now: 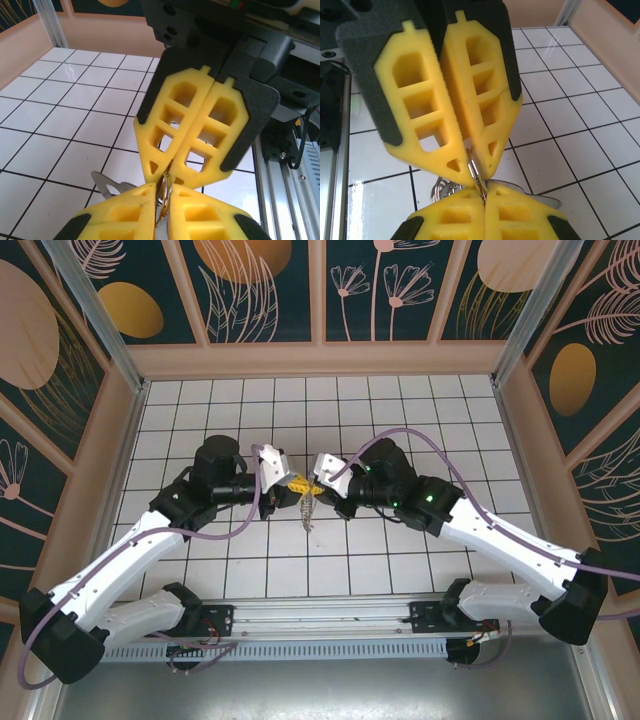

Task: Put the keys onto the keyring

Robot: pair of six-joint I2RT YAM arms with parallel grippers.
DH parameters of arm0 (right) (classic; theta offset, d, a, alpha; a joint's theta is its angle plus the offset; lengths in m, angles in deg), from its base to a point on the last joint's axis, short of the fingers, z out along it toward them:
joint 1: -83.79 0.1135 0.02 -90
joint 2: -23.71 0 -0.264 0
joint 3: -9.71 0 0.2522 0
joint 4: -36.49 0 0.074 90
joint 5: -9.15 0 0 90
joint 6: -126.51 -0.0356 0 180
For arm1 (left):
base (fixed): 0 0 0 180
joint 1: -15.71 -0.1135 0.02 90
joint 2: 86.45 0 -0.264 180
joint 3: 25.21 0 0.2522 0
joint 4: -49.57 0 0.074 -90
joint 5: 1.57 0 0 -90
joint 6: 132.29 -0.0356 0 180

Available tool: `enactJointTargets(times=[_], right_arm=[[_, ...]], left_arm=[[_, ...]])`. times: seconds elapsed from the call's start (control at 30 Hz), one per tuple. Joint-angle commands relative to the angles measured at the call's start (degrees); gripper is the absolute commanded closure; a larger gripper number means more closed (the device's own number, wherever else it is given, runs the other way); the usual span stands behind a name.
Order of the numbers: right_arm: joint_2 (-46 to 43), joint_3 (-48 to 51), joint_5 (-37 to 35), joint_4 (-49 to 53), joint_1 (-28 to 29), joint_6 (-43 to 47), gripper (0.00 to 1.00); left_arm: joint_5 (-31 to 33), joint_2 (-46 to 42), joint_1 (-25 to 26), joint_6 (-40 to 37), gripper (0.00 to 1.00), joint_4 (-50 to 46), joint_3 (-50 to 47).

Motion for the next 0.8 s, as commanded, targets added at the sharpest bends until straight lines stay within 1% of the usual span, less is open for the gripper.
enactJointTargets(times=[0.0,0.03,0.1,0.27,0.37,0.5,0.57,0.7,0.77], right_arm=[[0.06,-2.94,-1.06,-1.67,0.68,1.51,1.0],[0.04,-2.92,-1.1,-1.8,0.61,1.51,1.0],[0.02,-2.84,-1.26,-1.87,0.61,1.52,1.0],[-1.3,-0.92,-0.12,-2.79,0.58,1.0,1.0],[-2.85,1.23,0.86,-4.92,0.43,-0.05,0.95],[-5.3,3.57,3.08,-8.44,0.07,-1.68,0.81],[-6.67,4.5,4.01,-9.86,-0.01,-2.24,0.77],[-9.59,5.75,3.93,-11.14,-0.45,-3.31,0.77],[-10.74,6.19,3.82,-11.45,-0.6,-3.82,0.82]], left_arm=[[-1.2,0.93,0.67,-1.28,0.96,-1.77,1.35],[-1.22,1.03,0.74,-1.45,1.0,-1.69,1.27],[-1.79,0.88,0.69,-1.27,1.0,-1.09,1.07],[-3.77,-1.69,0.69,1.58,1.0,4.77,-0.95],[-5.25,-2.96,0.68,3.57,1.0,8.73,-1.71],[-8.23,-3.44,0.69,7.07,1.0,14.94,-1.77],[-9.36,-3.54,0.68,8.12,1.0,16.88,-1.65],[-9.54,-3.53,0.69,8.21,1.0,16.56,-1.03],[-9.52,-3.79,0.67,8.27,1.0,16.35,-1.03]])
